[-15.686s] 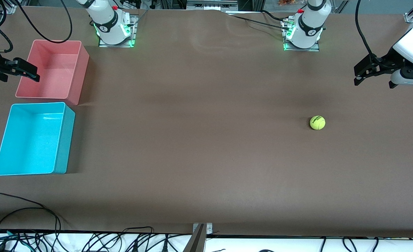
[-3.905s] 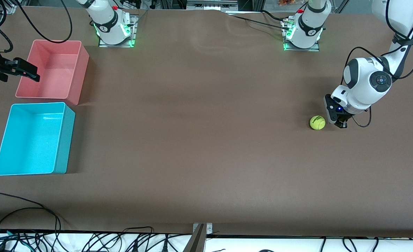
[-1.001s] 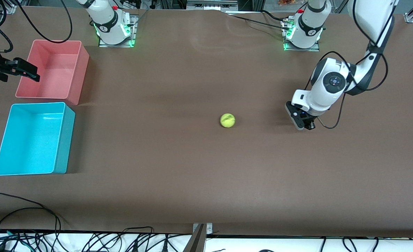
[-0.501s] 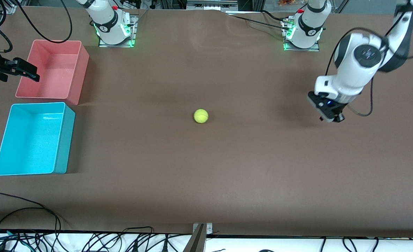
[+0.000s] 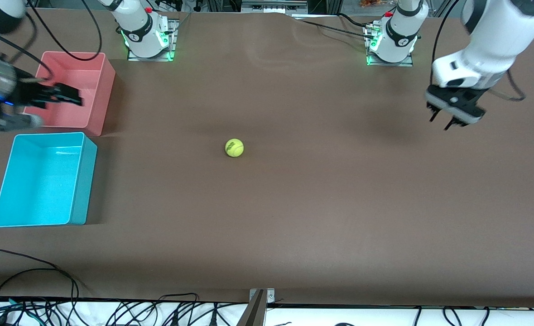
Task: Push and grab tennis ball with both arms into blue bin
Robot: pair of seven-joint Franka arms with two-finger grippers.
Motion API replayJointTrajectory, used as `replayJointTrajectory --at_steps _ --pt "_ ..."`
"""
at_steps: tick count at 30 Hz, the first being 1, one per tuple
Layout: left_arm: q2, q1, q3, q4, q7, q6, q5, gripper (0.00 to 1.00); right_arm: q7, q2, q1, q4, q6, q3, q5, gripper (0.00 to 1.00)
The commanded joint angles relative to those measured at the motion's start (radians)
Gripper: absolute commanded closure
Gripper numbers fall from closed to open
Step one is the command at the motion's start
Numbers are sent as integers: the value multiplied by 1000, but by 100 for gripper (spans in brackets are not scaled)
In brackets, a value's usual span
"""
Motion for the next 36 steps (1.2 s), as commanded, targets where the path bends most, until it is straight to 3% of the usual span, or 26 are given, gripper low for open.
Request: replayJointTrajectory --at_steps 1,3,7,17,20,24,25,26,36 --pt "0 -13 25 155 -88 -166 -21 49 6 55 46 -3 2 -1 65 0" --pt "1 -16 39 200 -120 -209 -24 48 10 74 71 -14 29 -1 79 0" --pt "3 -35 67 241 -221 -241 -47 36 65 94 130 -46 103 -1 85 0" --pt "9 -36 82 290 -491 -374 -146 31 272 101 281 -173 267 -1 77 0" --pt "14 -38 82 303 -559 -399 -148 14 292 100 307 -237 332 -1 79 0" --pt "18 -39 80 320 -571 -422 -148 11 301 92 338 -317 425 1 79 0" --pt "24 -39 80 330 -573 -430 -148 3 301 92 347 -331 445 1 79 0" --pt "32 -38 80 343 -573 -440 -148 0 303 92 356 -348 465 1 77 0" --pt "101 -26 84 412 -599 -484 -176 0 330 103 408 -503 695 1 71 0"
